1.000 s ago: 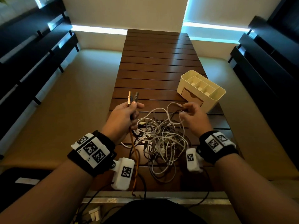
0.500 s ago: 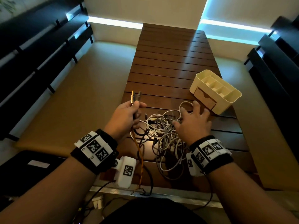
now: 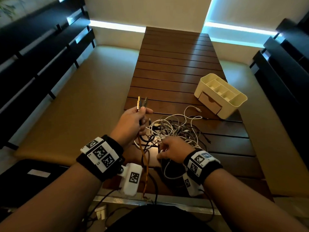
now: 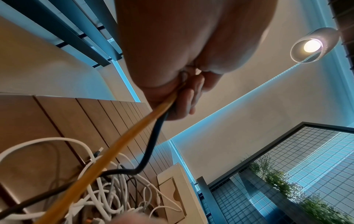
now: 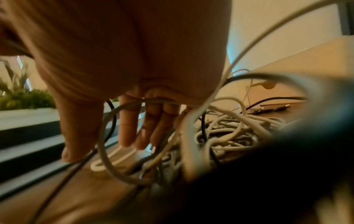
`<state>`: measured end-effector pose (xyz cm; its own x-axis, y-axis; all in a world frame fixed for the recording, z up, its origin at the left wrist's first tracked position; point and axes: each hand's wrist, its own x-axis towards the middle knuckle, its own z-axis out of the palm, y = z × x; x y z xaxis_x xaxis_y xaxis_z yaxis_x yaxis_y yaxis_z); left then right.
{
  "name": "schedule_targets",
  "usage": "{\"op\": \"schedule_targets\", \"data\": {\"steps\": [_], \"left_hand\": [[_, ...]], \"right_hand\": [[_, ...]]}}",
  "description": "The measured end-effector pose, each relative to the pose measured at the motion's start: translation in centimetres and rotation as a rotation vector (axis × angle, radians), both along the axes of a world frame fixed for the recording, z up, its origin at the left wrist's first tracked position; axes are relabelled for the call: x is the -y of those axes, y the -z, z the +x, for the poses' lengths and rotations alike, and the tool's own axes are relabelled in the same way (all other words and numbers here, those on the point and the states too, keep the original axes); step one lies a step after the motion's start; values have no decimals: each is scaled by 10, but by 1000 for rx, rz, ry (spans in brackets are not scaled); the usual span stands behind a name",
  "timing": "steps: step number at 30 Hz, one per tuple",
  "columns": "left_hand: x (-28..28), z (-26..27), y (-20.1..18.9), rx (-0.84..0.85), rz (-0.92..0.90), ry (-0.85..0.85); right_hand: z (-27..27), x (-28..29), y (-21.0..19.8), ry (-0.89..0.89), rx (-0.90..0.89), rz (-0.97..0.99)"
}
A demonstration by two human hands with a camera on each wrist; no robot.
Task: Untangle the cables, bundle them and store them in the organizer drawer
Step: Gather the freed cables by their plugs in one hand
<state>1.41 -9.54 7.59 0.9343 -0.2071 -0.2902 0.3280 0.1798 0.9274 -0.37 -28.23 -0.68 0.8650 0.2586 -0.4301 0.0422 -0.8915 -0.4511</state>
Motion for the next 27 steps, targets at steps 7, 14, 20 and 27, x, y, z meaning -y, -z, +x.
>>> {"op": "schedule_targets", "data": {"steps": [7, 14, 20, 27], "left_hand": [[2, -4, -1, 0, 9, -1], [10, -11, -4, 103, 135, 40], [12, -13, -2, 179, 224, 80], [31, -19, -11, 155, 108, 75]], "right_hand": [[-10, 2, 21, -190, 166, -429], [-16, 6, 18, -176, 223, -388], [-22, 11, -31, 236, 422, 249], [-24, 8, -100, 529, 339, 985]]}}
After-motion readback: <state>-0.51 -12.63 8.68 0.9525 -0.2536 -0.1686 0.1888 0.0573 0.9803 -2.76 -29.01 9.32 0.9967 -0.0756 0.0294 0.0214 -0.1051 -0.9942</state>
